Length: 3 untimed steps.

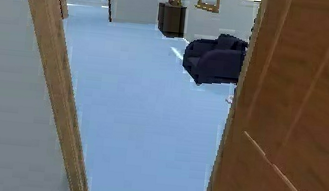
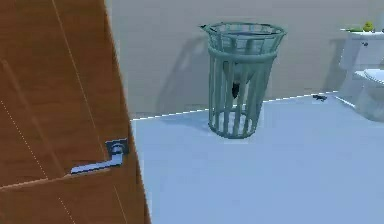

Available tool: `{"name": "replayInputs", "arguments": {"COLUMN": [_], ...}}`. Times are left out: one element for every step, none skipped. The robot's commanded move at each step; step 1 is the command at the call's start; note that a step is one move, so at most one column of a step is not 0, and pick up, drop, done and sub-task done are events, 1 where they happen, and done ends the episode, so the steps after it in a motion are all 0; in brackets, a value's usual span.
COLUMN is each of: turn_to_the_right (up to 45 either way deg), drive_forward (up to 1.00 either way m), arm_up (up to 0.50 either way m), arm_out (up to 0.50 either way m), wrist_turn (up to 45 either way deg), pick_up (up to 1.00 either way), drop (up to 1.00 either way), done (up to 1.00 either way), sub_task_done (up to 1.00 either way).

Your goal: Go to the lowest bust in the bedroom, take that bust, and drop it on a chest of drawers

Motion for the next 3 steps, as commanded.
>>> {"name": "replayInputs", "arguments": {"turn_to_the_right": [0.0, 9.0, 0.0], "drive_forward": [1.0, 0.0, 0.15], "arm_up": [0.0, 0.0, 0.0], "arm_out": [0.0, 0.0, 0.0], "wrist_turn": [0.0, 0.0, 0.0], "pick_up": [0.0, 0.0, 0.0], "drop": [0.0, 0.0, 0.0], "done": [0.0, 0.0, 0.0], "sub_task_done": [0.0, 0.0, 0.0]}}
